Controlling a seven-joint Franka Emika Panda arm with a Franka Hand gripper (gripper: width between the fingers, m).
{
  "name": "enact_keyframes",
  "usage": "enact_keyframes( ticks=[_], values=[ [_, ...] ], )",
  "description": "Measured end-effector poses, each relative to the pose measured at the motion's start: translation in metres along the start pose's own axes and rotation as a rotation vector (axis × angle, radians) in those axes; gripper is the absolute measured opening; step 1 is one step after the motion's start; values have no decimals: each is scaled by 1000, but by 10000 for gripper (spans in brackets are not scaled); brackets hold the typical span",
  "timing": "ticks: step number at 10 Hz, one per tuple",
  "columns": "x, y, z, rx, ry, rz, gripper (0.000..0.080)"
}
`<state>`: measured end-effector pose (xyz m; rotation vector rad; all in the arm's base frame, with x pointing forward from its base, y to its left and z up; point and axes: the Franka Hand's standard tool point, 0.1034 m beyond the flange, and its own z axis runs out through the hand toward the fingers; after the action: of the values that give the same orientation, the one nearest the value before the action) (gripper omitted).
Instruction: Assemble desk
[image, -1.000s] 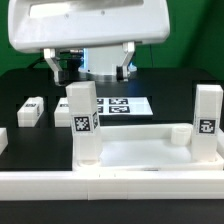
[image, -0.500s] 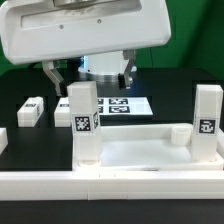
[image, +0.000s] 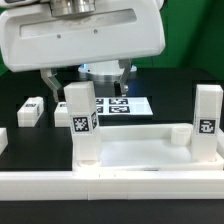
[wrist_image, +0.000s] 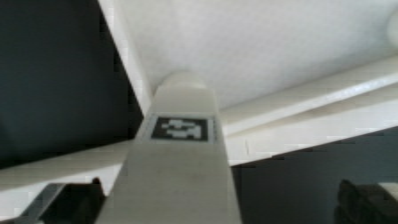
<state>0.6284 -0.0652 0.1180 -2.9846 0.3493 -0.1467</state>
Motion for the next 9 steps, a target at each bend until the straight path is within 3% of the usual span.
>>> enact_keyframes(
  ticks=[2, 3, 4, 7, 9],
  values=[
    [0, 0, 0, 0, -1, 32, 401],
    [0, 0, 0, 1, -1, 106, 401],
    [0, 0, 1, 1, -1, 154, 293],
    [-1, -1, 1, 1, -2, 357, 293],
    [-3, -9, 3, -3, -11, 669, 293]
  ],
)
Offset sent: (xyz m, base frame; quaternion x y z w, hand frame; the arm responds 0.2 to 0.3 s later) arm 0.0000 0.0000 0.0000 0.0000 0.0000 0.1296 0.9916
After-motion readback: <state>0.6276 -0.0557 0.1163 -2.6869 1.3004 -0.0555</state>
